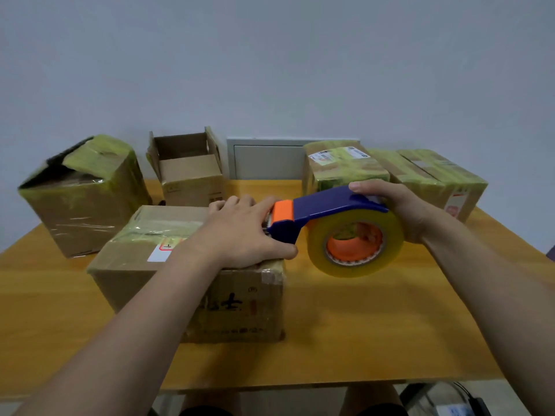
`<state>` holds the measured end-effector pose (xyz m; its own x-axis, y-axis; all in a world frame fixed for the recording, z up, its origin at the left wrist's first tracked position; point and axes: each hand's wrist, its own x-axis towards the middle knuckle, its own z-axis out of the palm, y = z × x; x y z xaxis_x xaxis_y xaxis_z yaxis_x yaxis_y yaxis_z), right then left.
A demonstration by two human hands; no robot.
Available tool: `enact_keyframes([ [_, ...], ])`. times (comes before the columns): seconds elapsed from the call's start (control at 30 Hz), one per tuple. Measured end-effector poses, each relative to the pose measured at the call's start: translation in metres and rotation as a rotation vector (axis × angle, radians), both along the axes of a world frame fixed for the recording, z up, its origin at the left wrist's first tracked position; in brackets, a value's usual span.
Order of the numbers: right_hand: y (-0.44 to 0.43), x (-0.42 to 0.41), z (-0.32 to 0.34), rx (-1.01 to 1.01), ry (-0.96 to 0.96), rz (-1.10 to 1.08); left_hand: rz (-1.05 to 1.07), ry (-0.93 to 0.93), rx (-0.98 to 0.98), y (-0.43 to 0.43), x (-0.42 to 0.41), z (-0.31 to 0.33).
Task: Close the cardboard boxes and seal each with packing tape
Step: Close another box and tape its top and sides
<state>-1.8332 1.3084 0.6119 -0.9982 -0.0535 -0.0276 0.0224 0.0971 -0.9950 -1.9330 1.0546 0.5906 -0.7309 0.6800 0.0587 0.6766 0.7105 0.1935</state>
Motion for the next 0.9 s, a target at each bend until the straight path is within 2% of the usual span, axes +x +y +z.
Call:
enact_keyframes([
  [0.1, 0.003, 0.003, -0.003, 0.013, 0.001, 0.007, -0.064, -0.031, 0.046, -0.005, 0.006, 0.005],
  [0.2, 0.004, 0.005, -0.004, 0.046, 0.013, 0.016, -0.145, -0.140, 0.187, -0.012, 0.013, 0.010],
  [0.3, 0.003, 0.009, -0.001, 0.077, 0.031, -0.006, -0.145, -0.191, 0.270, -0.015, 0.010, 0.008],
  [0.67, 0.014, 0.025, 0.008, 0.133, 0.026, 0.011, -0.129, -0.098, 0.029, -0.005, 0.011, 0.010],
  [0.9, 0.014, 0.027, 0.014, 0.168, -0.010, -0.021, -0.099, -0.059, -0.060, -0.001, 0.014, 0.009],
])
